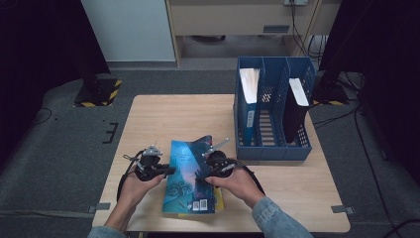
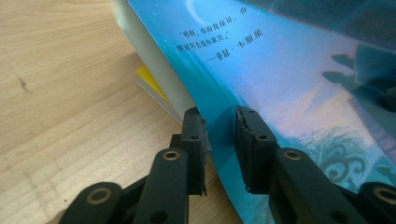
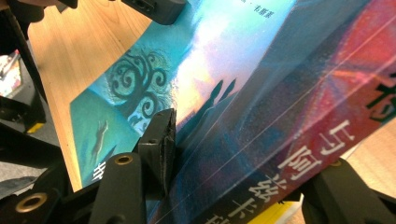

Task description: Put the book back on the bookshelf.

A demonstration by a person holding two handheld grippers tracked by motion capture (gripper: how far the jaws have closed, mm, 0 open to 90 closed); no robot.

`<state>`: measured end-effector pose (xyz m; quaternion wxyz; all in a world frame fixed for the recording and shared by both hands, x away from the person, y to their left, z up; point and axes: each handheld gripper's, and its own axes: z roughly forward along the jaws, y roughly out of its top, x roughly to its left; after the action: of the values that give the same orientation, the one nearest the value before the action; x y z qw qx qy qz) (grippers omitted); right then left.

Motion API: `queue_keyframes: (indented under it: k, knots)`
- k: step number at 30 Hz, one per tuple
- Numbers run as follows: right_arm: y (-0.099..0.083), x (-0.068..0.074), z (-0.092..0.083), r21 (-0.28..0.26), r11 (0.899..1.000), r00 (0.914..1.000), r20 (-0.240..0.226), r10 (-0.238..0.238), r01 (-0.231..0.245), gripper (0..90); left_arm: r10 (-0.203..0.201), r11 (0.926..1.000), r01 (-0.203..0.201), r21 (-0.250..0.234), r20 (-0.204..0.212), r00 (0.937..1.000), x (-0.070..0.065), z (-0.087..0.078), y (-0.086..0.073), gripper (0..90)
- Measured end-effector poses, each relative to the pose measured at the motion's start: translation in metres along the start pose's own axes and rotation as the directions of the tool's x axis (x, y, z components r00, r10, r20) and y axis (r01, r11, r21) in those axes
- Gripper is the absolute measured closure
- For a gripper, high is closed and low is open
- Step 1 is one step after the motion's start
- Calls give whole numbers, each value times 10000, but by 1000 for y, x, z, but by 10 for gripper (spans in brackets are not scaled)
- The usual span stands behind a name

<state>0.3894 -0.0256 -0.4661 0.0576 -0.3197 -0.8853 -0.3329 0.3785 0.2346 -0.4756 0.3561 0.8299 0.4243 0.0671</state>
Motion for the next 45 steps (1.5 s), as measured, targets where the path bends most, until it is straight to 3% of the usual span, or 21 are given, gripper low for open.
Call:
queue_keyframes:
  k: [7, 22, 31, 45]
  knots:
    - [12, 2, -11, -170, 9994, 9995, 90, -286, 288, 526, 161, 9998, -161, -140, -2, 9999, 3, -17, 13, 794]
    - [37, 9, -30, -329, 9959, 9959, 350, -830, 841, 537, 666, 9972, -672, -340, -186, 9976, 6, -44, 34, 810]
    - [40, 7, -34, -578, 9958, 9972, 295, -690, 707, 537, 881, 9956, -886, -315, -178, 9960, 7, -51, 39, 814]
    - [55, 12, -45, -446, 9931, 9918, 740, -1047, 1082, 536, 1016, 9946, -1021, -185, -270, 9945, 7, -57, 46, 816]
